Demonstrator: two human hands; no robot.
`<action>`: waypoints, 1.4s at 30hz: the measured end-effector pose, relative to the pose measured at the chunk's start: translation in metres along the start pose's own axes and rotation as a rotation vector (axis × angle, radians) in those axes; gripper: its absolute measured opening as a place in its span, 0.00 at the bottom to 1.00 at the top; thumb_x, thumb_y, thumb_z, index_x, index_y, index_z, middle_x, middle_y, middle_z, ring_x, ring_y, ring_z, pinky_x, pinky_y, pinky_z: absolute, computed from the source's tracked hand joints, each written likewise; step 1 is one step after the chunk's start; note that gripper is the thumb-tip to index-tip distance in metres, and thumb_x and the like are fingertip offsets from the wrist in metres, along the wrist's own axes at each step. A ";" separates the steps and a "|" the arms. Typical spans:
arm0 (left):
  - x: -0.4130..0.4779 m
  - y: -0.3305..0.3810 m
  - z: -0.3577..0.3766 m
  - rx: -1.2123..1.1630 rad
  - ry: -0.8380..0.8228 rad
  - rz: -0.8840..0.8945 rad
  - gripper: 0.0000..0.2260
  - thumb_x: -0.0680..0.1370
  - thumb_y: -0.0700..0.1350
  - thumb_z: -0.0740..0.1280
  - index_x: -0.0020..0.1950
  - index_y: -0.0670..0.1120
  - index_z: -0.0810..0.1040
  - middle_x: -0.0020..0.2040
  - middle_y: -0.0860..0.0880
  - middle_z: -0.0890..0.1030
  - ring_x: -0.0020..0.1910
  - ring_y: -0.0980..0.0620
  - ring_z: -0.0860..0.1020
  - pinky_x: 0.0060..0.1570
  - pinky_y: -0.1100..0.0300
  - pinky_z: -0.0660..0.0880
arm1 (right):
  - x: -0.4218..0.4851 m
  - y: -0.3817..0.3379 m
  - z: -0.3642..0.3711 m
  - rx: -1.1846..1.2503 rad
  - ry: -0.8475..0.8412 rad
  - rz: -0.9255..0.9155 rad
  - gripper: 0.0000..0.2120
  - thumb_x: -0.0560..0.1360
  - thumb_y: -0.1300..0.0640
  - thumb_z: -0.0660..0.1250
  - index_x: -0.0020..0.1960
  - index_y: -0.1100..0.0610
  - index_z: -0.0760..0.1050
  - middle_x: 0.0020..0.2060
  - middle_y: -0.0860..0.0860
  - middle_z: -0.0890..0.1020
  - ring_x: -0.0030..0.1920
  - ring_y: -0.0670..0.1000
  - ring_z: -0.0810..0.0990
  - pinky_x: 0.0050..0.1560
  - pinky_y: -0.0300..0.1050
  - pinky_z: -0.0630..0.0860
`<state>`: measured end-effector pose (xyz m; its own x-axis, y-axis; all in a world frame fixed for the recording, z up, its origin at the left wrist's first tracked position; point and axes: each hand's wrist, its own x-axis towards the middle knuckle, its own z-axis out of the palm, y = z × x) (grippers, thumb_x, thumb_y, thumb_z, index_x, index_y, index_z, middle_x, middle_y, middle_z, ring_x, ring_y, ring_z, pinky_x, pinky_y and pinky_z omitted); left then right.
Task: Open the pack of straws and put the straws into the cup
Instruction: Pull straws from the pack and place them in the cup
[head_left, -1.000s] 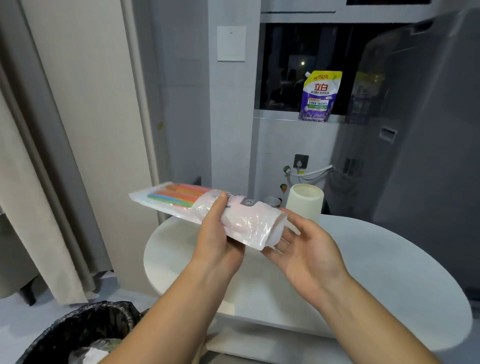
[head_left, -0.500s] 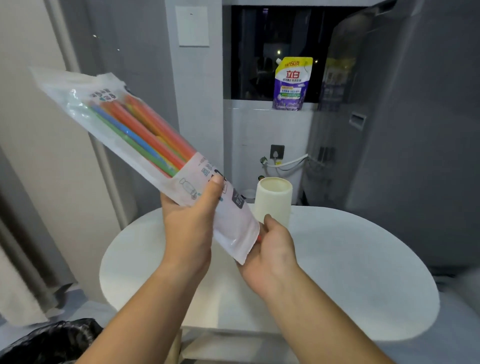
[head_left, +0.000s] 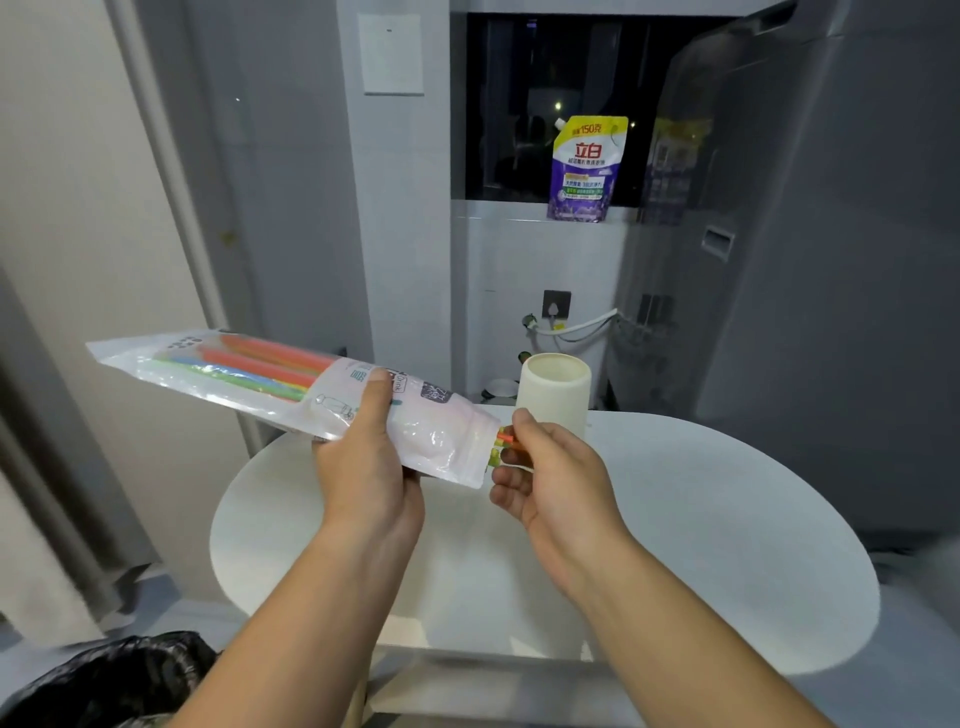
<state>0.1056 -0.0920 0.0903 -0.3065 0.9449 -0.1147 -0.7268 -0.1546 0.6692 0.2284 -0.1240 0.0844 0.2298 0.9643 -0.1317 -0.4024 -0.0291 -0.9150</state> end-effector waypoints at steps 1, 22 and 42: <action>0.000 0.001 -0.001 -0.008 0.007 0.010 0.15 0.81 0.42 0.74 0.67 0.45 0.80 0.63 0.44 0.87 0.54 0.47 0.88 0.54 0.49 0.85 | -0.001 0.000 0.000 0.008 -0.027 0.007 0.11 0.79 0.53 0.68 0.45 0.60 0.79 0.31 0.51 0.81 0.27 0.48 0.77 0.30 0.42 0.77; 0.008 0.004 -0.009 -0.087 0.065 -0.030 0.17 0.81 0.43 0.74 0.69 0.48 0.78 0.64 0.46 0.87 0.59 0.46 0.87 0.52 0.45 0.86 | 0.005 -0.004 -0.006 -0.057 -0.037 -0.113 0.03 0.78 0.64 0.70 0.46 0.61 0.81 0.35 0.53 0.82 0.30 0.44 0.80 0.34 0.37 0.79; 0.010 -0.007 -0.012 -0.088 0.062 -0.091 0.12 0.81 0.44 0.74 0.63 0.49 0.79 0.64 0.44 0.87 0.60 0.44 0.87 0.60 0.37 0.83 | 0.011 -0.003 -0.017 -0.326 -0.089 -0.255 0.04 0.76 0.56 0.72 0.48 0.55 0.81 0.30 0.46 0.81 0.29 0.46 0.77 0.30 0.38 0.73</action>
<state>0.0997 -0.0846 0.0753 -0.2727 0.9369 -0.2189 -0.8034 -0.0965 0.5876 0.2468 -0.1173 0.0790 0.2020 0.9701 0.1345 -0.0378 0.1450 -0.9887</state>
